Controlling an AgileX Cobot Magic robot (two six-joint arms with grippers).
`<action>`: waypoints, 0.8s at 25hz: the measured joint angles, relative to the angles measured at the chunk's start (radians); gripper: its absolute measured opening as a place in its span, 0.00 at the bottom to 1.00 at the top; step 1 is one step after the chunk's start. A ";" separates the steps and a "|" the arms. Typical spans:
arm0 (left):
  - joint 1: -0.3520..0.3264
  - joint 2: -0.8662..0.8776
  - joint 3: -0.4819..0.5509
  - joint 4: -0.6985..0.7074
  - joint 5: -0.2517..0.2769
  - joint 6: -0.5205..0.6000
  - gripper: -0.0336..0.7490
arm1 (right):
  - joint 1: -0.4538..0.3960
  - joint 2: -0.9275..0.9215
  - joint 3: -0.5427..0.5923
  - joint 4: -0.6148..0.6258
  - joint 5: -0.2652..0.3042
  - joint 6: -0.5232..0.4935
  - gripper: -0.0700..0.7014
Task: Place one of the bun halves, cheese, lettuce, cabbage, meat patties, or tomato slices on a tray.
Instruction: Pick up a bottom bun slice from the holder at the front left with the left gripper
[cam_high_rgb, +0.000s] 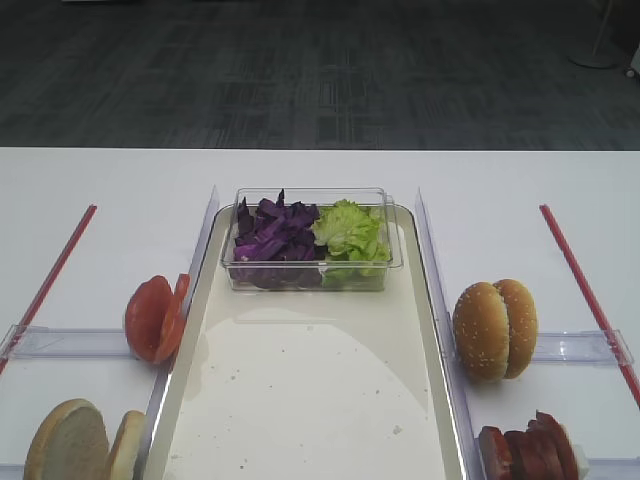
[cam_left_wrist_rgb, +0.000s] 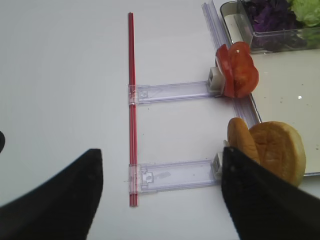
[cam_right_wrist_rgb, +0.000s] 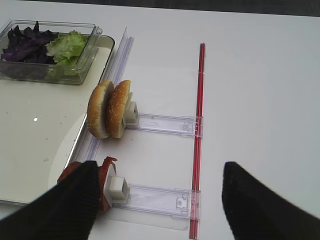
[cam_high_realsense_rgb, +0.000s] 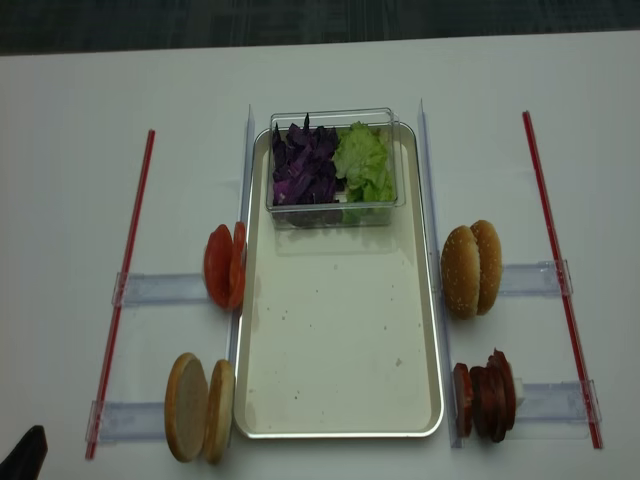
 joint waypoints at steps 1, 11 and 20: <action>0.000 0.000 0.000 0.000 0.000 0.000 0.65 | 0.000 0.000 0.000 0.000 0.000 0.000 0.79; 0.000 0.000 0.000 0.000 0.000 0.000 0.63 | 0.000 0.000 0.000 0.000 0.000 0.000 0.79; 0.000 0.250 -0.008 -0.049 0.019 -0.015 0.62 | 0.000 0.000 0.000 0.000 0.000 0.000 0.79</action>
